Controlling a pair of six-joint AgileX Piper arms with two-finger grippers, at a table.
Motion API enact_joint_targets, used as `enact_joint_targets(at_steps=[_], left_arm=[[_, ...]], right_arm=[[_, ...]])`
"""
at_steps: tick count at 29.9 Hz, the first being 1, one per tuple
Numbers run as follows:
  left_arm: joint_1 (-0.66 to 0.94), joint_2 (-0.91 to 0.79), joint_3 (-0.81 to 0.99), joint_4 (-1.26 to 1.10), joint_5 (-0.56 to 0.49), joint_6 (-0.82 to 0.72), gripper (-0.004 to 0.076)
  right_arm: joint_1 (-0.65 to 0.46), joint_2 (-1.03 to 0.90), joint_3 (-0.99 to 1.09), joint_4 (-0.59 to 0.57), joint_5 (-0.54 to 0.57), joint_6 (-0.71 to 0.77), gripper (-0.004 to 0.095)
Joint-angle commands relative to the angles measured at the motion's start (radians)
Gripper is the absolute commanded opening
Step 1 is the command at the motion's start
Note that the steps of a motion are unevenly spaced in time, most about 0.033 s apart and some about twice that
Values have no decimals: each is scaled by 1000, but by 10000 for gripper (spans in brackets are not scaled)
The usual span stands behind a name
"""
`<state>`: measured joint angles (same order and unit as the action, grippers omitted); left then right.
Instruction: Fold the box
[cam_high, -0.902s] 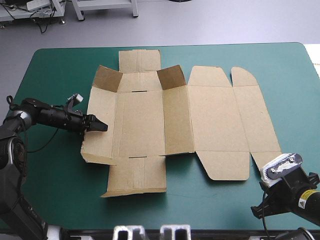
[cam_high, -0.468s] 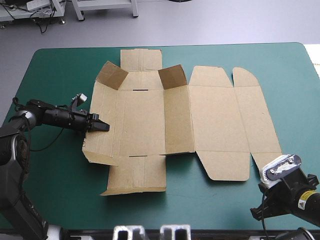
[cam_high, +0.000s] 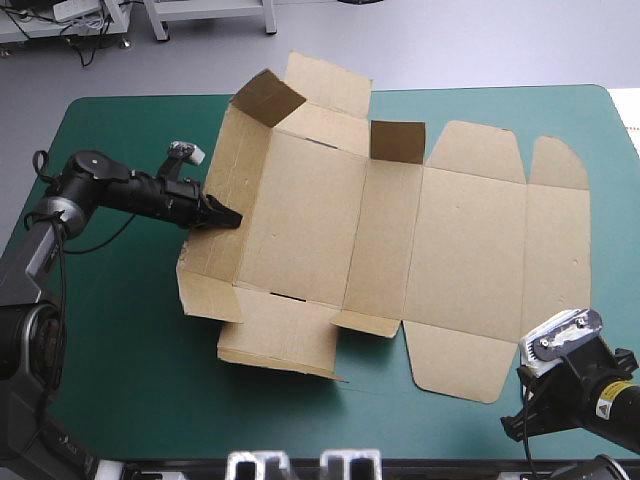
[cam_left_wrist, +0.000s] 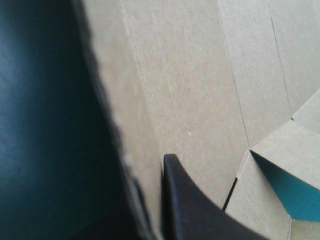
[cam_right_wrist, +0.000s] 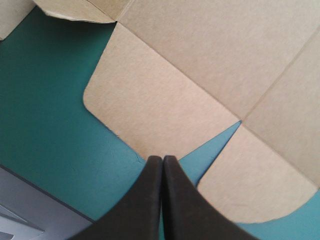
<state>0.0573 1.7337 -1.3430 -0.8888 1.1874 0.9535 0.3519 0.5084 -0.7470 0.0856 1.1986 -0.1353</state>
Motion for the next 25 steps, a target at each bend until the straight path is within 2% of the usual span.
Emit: enact_joint_targets(at_steps=[1, 7, 11, 17, 21, 25], left_arm=[[-78, -97, -156, 46, 114, -71, -10], [-209, -125, -446, 239, 106, -120, -10], [-311, -125, -593, 455, 59, -142, -10], [-454, -125, -644, 740, 53, -163, -10], [-560, -125, -644, 967, 36, -165, -10], [-669, -125, -639, 1117, -58, -211, -10]], right_arm=[[3, 15, -23, 3, -47, -4, -24], [3, 15, -23, 6, -72, -4, -24], [3, 15, -23, 10, -128, -4, -24], [3, 15, -23, 70, -260, -7, -24], [3, 17, -23, 86, -293, -29, -24], [3, 17, -35, 84, -359, -29, -24]])
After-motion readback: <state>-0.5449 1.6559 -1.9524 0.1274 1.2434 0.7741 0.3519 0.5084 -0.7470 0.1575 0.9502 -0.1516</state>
